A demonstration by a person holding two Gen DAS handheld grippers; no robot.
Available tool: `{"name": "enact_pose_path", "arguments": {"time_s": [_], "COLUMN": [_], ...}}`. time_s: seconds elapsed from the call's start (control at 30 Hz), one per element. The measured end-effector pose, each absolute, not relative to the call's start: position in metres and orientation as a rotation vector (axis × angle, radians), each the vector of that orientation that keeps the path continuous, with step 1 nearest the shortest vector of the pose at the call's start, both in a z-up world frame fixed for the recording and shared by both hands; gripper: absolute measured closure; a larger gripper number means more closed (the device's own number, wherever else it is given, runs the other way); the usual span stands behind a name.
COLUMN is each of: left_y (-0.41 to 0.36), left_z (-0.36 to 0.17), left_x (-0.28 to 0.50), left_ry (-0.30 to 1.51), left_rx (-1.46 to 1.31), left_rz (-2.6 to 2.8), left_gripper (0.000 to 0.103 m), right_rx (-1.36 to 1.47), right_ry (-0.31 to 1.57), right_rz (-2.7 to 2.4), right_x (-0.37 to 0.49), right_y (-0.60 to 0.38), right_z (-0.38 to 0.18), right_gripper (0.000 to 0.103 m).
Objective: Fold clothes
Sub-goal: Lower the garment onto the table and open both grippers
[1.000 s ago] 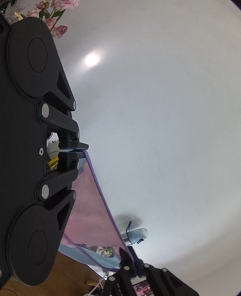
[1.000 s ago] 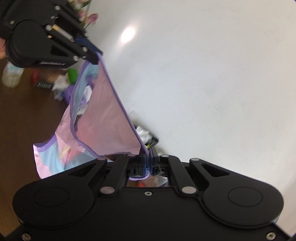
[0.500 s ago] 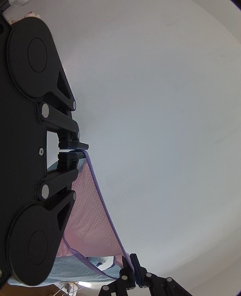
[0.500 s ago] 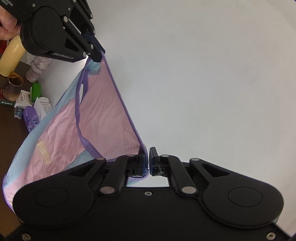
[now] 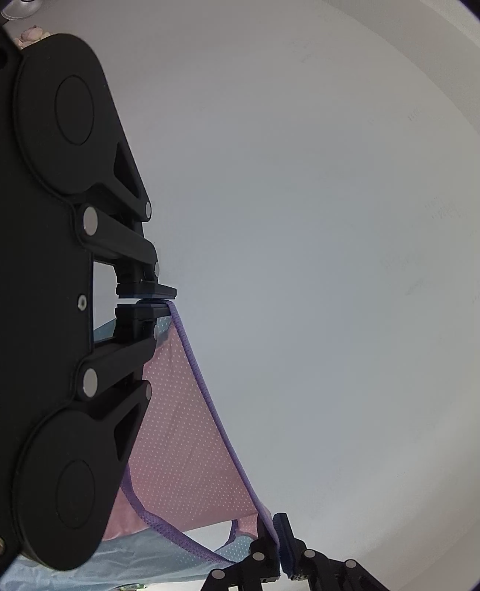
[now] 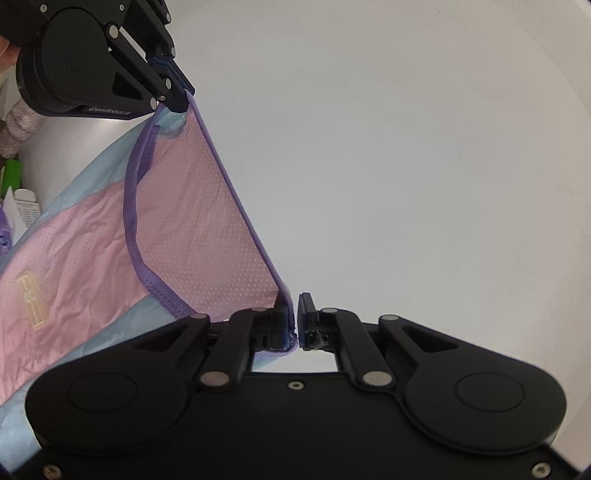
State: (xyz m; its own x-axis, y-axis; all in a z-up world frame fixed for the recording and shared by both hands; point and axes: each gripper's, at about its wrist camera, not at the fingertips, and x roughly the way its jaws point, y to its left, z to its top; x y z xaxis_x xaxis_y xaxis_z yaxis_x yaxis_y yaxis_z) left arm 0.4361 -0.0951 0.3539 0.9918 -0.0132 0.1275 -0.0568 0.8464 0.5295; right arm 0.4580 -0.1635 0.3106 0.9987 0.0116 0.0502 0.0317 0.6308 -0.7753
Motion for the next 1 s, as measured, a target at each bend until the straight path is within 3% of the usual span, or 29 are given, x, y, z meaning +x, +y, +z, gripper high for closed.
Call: {"name": "enact_pose_path", "arguments": {"time_s": [0.27, 0.37, 0.5, 0.67, 0.87, 1.0], "left_y": [-0.107, -0.109, -0.107, -0.1, -0.097, -0.084], "left_z": [0.36, 0.339, 0.282, 0.178, 0.001, -0.062], "left_x": [0.396, 0.374, 0.333, 0.276, 0.186, 0.148], "left_ry": [-0.427, -0.459, -0.386, -0.177, 0.114, 0.247], "left_rx": [0.52, 0.555, 0.548, 0.483, 0.375, 0.327], "left_rz": [0.053, 0.033, -0.045, -0.195, -0.356, -0.338], "left_gripper": [0.101, 0.101, 0.101, 0.101, 0.101, 0.101], "right_rx": [-0.795, -0.764, -0.785, -0.832, -0.823, -0.73], "right_ry": [-0.276, -0.322, -0.24, -0.056, 0.266, 0.418], "right_rz": [-0.129, -0.131, -0.063, 0.092, 0.343, 0.479], "right_x": [0.448, 0.427, 0.391, 0.321, 0.229, 0.18], "right_y": [-0.165, -0.171, -0.176, -0.185, -0.194, -0.196], "right_z": [0.315, 0.309, 0.278, 0.185, 0.032, -0.059], "right_gripper": [0.098, 0.098, 0.098, 0.098, 0.098, 0.098]}}
